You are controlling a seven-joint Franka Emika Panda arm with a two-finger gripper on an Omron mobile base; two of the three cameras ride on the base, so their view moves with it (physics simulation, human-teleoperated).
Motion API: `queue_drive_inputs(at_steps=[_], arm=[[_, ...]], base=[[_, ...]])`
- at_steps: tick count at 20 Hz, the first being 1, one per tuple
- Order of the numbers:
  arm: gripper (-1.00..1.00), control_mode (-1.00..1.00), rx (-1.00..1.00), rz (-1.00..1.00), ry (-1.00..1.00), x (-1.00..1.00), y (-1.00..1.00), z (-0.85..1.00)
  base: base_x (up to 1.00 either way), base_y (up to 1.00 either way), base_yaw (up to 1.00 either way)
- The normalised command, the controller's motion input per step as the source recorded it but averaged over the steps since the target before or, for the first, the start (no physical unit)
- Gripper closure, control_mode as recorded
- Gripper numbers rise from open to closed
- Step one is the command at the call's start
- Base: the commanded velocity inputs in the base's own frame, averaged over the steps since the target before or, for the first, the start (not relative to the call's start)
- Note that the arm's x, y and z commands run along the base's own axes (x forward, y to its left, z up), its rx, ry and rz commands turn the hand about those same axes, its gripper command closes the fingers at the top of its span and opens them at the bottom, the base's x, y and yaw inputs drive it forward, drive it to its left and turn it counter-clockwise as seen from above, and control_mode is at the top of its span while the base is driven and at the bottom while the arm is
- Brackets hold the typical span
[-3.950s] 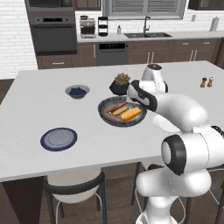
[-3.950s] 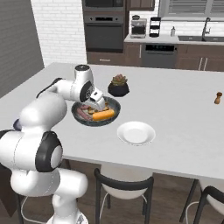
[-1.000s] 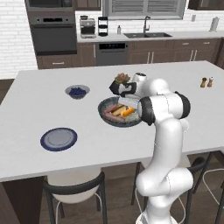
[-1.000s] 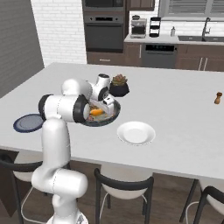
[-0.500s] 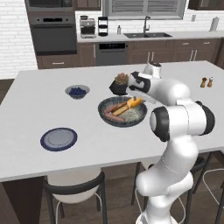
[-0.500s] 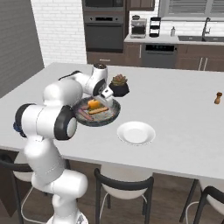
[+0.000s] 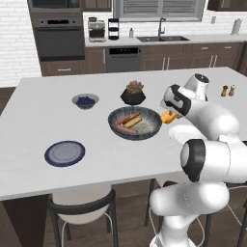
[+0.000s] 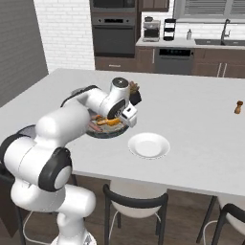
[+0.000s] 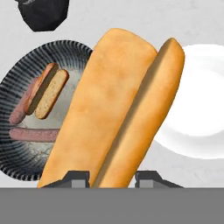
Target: Place one bun and one sausage from the bowl on each plate.
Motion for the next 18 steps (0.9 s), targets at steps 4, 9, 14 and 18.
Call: queue_drive_inputs(at_steps=[4,9,14,18], arm=[[1.0,-1.0,0.0,0.02,0.0,-0.03,-0.61,-0.13],[1.0,-1.0,0.0,0.0,0.07,0.0,-0.69,-0.25],[1.0,-1.0,0.0,0.01,0.05,0.0,-0.48,-0.37],[1.0,-1.0,0.0,0.02,0.06,0.04,-0.34,-0.49]], base=[[0.0,0.0,0.0],[0.0,0.0,0.0],[0.0,0.0,0.0],[0.0,0.0,0.0]])
